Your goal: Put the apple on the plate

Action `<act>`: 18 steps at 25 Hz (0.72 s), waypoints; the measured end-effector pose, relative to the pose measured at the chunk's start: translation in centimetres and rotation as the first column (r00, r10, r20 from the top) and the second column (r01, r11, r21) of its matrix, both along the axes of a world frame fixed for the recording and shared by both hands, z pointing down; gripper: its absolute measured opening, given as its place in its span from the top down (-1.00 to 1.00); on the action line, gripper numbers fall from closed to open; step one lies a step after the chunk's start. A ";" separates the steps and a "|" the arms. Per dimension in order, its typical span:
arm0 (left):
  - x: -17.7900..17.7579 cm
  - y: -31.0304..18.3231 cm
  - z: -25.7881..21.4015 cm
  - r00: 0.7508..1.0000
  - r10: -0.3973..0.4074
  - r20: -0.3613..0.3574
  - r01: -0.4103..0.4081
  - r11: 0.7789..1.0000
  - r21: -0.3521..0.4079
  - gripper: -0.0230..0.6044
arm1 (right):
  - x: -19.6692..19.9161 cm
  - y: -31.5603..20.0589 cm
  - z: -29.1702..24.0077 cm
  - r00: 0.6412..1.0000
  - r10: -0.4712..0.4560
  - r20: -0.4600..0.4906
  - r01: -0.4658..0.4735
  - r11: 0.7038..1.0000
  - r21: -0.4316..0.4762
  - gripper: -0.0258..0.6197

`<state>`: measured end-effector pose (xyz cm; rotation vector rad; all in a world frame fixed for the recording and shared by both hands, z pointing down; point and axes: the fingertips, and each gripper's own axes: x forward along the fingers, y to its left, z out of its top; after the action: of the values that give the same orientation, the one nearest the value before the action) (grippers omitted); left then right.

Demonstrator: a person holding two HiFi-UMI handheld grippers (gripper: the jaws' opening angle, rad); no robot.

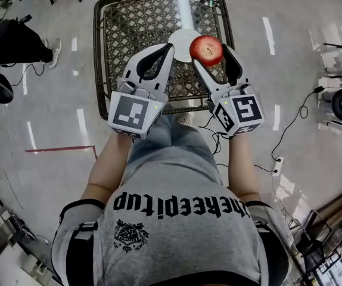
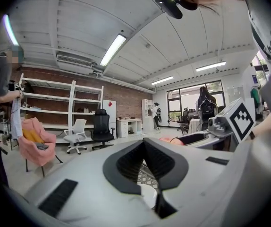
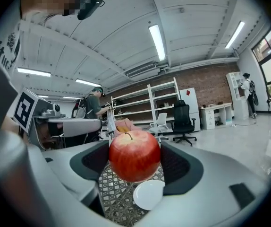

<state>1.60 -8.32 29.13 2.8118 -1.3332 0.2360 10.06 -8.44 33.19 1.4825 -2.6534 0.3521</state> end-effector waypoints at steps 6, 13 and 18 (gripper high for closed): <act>-0.2 -1.5 0.7 1.000 0.013 0.004 -0.013 0.999 -0.033 0.83 | -0.4 -2.0 0.9 1.000 0.010 -0.002 -0.010 1.000 -0.017 -0.19; 0.2 -3.5 1.8 0.999 0.044 -0.011 -0.045 0.998 -0.041 0.83 | -0.6 -4.1 3.0 1.000 0.021 -0.014 -0.022 0.998 -0.053 -0.19; -0.4 -5.1 3.3 0.999 0.050 0.004 -0.049 0.992 -0.119 0.83 | -1.5 -6.0 4.5 0.999 0.023 -0.032 -0.025 0.996 -0.080 -0.19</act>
<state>1.18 -13.40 32.42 2.7497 -1.2086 0.3162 8.60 -14.47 37.70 1.4848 -2.5672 0.4295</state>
